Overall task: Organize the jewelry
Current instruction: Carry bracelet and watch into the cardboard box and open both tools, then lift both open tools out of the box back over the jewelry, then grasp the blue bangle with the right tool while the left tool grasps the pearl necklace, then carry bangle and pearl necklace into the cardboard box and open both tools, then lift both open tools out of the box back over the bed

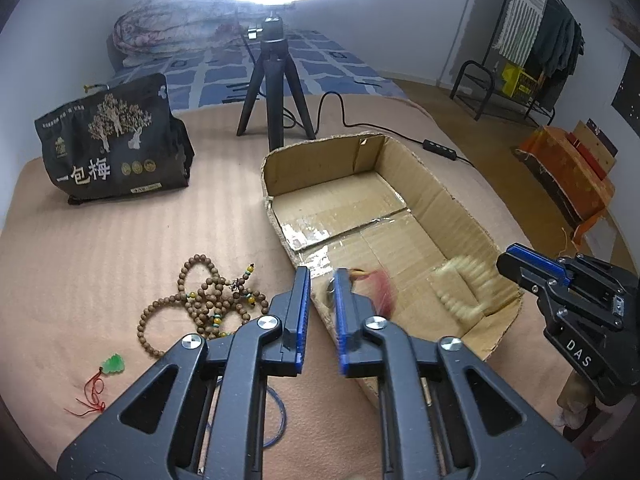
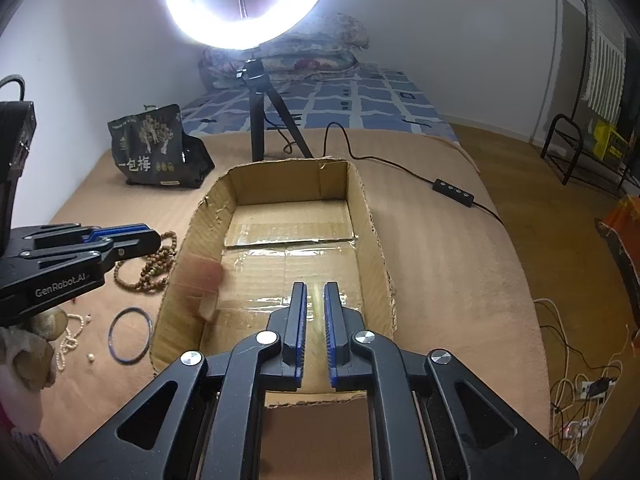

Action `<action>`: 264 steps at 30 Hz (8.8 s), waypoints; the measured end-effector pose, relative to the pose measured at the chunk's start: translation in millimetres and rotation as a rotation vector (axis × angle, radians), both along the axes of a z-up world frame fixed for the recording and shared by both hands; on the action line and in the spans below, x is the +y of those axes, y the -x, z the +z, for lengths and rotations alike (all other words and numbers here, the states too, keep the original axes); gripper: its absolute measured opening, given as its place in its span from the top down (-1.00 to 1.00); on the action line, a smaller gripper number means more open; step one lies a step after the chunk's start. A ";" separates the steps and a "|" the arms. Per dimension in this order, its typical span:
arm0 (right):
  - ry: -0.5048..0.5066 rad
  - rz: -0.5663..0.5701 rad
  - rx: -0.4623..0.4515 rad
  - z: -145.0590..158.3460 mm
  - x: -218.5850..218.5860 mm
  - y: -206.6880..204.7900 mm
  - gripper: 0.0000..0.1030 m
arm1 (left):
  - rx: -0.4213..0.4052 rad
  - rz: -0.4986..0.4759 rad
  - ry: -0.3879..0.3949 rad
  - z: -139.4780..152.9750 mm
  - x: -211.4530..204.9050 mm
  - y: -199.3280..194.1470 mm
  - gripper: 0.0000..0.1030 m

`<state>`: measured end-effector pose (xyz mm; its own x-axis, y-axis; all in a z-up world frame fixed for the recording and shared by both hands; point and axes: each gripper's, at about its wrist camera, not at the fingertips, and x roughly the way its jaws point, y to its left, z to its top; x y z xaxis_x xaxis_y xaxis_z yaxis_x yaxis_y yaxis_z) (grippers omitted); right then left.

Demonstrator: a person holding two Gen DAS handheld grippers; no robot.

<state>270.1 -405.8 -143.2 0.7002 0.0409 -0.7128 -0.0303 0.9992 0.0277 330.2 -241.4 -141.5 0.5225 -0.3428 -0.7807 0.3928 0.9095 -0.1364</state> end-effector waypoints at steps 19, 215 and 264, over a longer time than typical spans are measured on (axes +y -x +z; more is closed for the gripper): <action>0.040 0.002 -0.085 39.1 24.6 28.3 0.40 | -0.063 0.027 0.007 33.0 21.5 20.5 0.77; -0.044 -0.005 0.102 -7.9 11.3 -16.7 -0.36 | -0.029 -0.036 0.153 35.6 3.4 -29.9 0.90; 0.031 -0.007 0.086 10.0 32.9 -7.0 -0.38 | -0.107 -0.006 0.089 64.0 20.5 -10.9 0.52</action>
<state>277.1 -372.9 -133.1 0.6369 0.0131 -0.7709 -0.0222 0.9998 -0.0013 341.0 -220.9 -77.4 0.5990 -0.4117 -0.6868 0.4151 0.8931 -0.1732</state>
